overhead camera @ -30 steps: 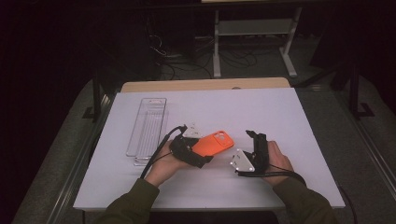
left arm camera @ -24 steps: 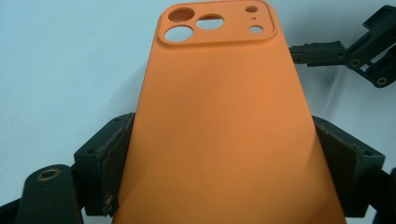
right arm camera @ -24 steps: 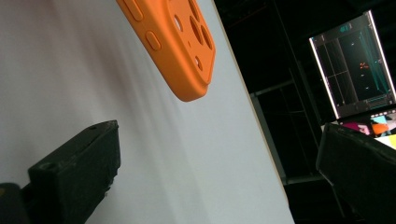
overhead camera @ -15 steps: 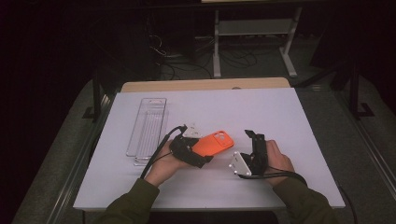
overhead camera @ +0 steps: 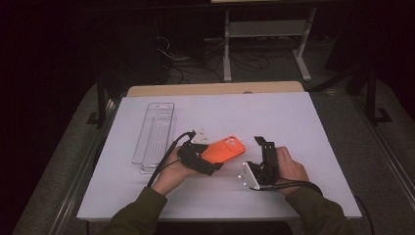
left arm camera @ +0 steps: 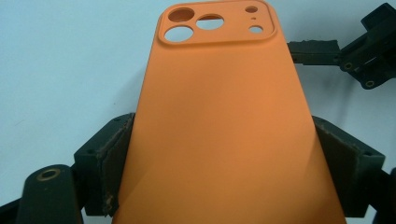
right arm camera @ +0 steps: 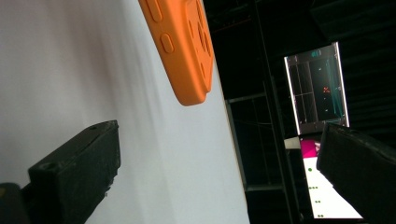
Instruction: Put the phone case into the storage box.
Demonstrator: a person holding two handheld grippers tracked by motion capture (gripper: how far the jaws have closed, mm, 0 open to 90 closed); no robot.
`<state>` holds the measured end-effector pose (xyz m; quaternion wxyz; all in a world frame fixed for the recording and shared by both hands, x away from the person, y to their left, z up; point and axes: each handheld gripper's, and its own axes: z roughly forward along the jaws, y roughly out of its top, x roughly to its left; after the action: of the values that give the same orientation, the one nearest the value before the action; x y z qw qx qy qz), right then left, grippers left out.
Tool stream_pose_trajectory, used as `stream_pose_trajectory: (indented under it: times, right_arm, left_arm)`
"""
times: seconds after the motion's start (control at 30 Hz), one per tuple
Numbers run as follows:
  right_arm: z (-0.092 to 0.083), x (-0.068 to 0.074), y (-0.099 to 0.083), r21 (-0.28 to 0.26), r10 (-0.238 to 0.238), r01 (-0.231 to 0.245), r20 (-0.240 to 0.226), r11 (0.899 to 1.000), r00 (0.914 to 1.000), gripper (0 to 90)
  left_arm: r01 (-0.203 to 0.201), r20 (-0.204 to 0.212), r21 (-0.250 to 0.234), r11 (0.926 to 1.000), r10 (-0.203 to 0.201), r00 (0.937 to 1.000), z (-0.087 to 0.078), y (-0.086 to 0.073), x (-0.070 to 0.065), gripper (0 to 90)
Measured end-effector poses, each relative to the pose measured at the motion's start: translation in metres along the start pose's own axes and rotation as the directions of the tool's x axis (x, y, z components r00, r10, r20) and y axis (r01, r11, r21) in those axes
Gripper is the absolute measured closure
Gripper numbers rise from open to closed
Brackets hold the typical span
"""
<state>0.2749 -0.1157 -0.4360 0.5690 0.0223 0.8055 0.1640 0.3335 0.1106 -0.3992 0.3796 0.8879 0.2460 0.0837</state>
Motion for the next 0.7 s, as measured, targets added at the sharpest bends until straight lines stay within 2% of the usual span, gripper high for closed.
stream_pose_trajectory:
  times: [0.13, 0.23, 0.27, 0.33, 0.4, 0.5, 0.7]
  right_arm:
    - [-0.001, 0.0, 0.002, -0.012, -0.015, 0.015, 0.011, 1.0, 0.9998, 0.0]
    - [-0.001, 0.001, 0.003, -0.017, -0.019, 0.02, 0.011, 1.0, 0.9997, 0.0]
    - [-0.002, 0.001, 0.003, -0.018, -0.024, 0.024, 0.012, 1.0, 0.9996, 0.0]
    - [-0.002, 0.002, 0.004, -0.023, -0.031, 0.031, 0.014, 0.999, 0.9994, 0.0]
    - [-0.003, 0.002, 0.005, -0.03, -0.03, 0.031, 0.019, 0.999, 0.9994, 0.0]
    - [-0.004, 0.005, 0.007, -0.025, -0.016, 0.016, 0.008, 1.0, 0.9998, 0.0]
    - [-0.005, 0.007, 0.011, -0.043, -0.038, 0.039, 0.012, 0.998, 0.9992, 0.0]
  left_arm:
    - [-0.015, 0.003, 0.003, 0.9999, 0.015, 0.9999, 0.0, 0.0, 0.001, 15.9]
    - [0.0, 0.008, -0.003, 1.0, 0.0, 1.0, 0.001, 0.001, -0.001, 15.9]
    - [-0.024, 0.008, 0.005, 0.9997, 0.024, 0.9997, 0.0, 0.001, 0.001, 15.9]
    - [-0.02, 0.011, 0.003, 0.9998, 0.02, 0.9997, 0.0, 0.001, 0.0, 15.9]
    - [0.001, 0.018, -0.003, 1.0, -0.001, 0.9998, 0.001, 0.001, -0.002, 15.9]
    - [-0.006, 0.021, -0.011, 0.9999, 0.006, 0.9998, 0.001, 0.001, -0.002, 15.9]
    - [-0.016, 0.028, -0.01, 0.9998, 0.016, 0.9995, 0.001, 0.002, -0.003, 15.9]
